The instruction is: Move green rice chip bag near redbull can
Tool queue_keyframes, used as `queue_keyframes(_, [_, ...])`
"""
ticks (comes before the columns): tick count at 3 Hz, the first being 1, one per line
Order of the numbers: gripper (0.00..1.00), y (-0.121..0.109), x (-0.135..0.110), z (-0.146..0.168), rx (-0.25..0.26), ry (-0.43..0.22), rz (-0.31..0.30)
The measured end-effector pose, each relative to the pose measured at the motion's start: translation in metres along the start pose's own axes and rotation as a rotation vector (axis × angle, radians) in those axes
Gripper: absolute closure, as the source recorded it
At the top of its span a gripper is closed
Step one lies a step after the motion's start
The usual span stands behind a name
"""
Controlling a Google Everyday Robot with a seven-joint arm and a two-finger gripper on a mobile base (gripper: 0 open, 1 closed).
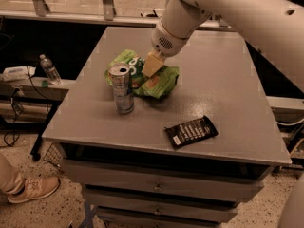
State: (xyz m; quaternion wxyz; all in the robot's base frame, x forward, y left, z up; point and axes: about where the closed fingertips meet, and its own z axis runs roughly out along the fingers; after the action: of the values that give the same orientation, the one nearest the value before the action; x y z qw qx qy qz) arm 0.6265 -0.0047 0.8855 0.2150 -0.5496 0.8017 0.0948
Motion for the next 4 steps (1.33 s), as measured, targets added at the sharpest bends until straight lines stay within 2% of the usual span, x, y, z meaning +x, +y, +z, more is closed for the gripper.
queue_keyframes(2, [1.00,-0.0001,0.0076,-0.0080,-0.063,0.002,-0.093])
queue_keyframes(3, [0.84,0.0007,0.0073,-0.0066,-0.066,0.004,-0.099])
queue_keyframes(4, [0.62,0.0013,0.0069,-0.0049,-0.069,0.004,-0.100])
